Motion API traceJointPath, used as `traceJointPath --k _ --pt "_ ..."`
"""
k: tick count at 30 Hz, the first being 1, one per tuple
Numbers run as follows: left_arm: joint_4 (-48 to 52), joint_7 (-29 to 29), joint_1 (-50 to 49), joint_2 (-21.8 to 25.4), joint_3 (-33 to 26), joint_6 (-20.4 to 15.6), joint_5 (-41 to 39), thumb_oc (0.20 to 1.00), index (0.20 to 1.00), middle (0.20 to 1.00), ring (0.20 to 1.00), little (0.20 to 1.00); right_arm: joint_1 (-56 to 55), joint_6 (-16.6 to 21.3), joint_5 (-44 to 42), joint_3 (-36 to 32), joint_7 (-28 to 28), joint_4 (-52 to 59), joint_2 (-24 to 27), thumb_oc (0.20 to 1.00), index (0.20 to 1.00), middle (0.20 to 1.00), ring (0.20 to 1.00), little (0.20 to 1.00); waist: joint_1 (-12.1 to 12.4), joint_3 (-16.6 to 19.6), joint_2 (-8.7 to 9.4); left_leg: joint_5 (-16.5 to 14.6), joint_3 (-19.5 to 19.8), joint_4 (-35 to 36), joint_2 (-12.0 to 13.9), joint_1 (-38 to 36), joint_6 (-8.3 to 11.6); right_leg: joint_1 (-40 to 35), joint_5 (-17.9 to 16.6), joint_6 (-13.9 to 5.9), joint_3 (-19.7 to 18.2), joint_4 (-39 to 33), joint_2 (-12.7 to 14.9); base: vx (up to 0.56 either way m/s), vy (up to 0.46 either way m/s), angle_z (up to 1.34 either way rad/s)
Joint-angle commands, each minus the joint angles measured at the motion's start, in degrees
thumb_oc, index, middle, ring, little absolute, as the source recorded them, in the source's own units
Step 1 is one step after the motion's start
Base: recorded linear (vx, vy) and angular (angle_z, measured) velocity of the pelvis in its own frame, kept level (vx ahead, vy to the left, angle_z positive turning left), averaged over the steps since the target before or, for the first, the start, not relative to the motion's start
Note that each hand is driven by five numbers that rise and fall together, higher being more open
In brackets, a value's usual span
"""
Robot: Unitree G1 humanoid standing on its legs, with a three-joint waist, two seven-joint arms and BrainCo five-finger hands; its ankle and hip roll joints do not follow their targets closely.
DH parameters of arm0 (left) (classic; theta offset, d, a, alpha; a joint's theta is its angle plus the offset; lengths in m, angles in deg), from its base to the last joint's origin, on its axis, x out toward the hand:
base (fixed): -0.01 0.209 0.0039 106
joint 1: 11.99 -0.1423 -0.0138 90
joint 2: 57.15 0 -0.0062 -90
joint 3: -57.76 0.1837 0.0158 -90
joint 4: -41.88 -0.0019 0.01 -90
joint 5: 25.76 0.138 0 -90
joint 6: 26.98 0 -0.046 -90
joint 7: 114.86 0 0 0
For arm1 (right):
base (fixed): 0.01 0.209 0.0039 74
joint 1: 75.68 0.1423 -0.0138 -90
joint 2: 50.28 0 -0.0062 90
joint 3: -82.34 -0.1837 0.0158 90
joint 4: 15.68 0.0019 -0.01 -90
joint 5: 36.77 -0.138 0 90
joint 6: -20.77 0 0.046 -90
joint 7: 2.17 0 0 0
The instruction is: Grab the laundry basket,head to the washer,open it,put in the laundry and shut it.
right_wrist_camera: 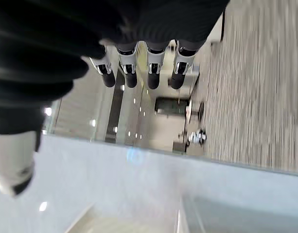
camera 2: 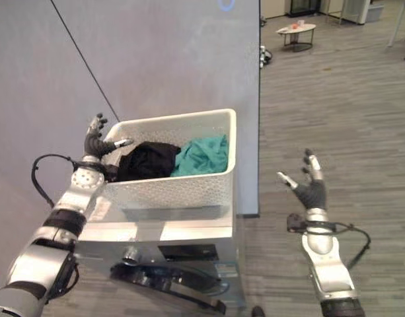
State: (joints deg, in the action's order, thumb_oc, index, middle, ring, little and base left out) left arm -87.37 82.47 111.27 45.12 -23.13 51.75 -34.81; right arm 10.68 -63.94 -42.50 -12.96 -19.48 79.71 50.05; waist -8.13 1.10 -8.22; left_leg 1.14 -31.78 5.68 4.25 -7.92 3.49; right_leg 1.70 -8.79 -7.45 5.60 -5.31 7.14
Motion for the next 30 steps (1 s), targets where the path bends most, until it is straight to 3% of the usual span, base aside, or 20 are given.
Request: traceJointPath --k 1,6,9,18,24,30 --pt "-9.44 1.99 -4.71 -3.89 0.4 -0.67 -2.27 1.0 1.0 1.0 1.0 1.0 7.84 7.2 -1.78 -0.37 -0.68 1.29 -2.07 1.0 1.0 1.0 1.0 1.0 0.85 -5.7 3.4 -2.52 2.65 -7.7 0.18 0.38 -0.1 -2.05 3.88 -3.9 5.82 4.95 3.9 -0.05 -0.083 0.03" --pt "-2.48 4.61 -16.07 -4.83 -8.76 -4.19 -5.54 1.0 1.0 1.0 1.0 1.0 0.37 8.82 -6.51 -3.03 -0.86 -6.37 -5.1 1.0 1.0 1.0 1.0 1.0 1.71 -4.65 4.02 -2.2 4.09 -6.23 0.0 0.13 -0.03 -2.9 3.99 -3.24 7.2 4.2 3.79 0.0 -0.042 0.08" --pt "-3.65 3.98 -14.59 -3.26 -8.59 -4.34 -6.42 1.0 1.0 1.0 1.0 1.0 0.73 8.8 -9.9 -1.76 -0.15 -9.79 -5.07 1.0 1.0 1.0 1.0 1.0 1.57 -4.08 4.04 -1.95 4.72 -5.68 0.11 0.27 0.19 -2.87 4.29 -3.0 7.52 4.15 3.49 -0.01 -0.038 0.15" --pt "-3.5 3.09 -2.88 0.57 -3.69 -3.62 -6.86 1.0 1.0 1.0 1.0 1.0 1.82 7.19 -12.91 1.49 3.17 -10.72 -4.94 1.0 1.0 1.0 1.0 1.0 0.68 -3.15 3.16 -0.86 5.28 -4.65 0.31 0.12 0.74 -3.48 4.13 -2.72 8.34 3.41 3.1 0.01 -0.034 0.09" --pt "-5.67 1.13 8.14 3.75 3.88 -0.38 -2.33 1.0 1.0 1.0 1.0 1.0 1.17 5.98 -15.3 2.07 4.85 -11.13 -4.88 1.0 1.0 1.0 1.0 1.0 -0.16 -2.96 1.6 -0.24 5.7 -4.2 0.03 0.41 0.85 -3.49 3.91 -2.97 8.89 3.15 3.34 0.03 -0.024 -0.02" --pt "-13.49 -1.77 19.87 6.49 10.36 2.22 -2.75 1.0 1.0 1.0 1.0 1.0 0.27 4.66 -16.45 2.06 5.81 -11.5 -4.72 1.0 1.0 1.0 1.0 1.0 0.14 -2.81 -0.04 0.4 6.63 -4.16 -0.13 0.45 1.03 -4.26 3.77 -3.13 10.05 2.8 3.61 0.01 -0.024 0.01"
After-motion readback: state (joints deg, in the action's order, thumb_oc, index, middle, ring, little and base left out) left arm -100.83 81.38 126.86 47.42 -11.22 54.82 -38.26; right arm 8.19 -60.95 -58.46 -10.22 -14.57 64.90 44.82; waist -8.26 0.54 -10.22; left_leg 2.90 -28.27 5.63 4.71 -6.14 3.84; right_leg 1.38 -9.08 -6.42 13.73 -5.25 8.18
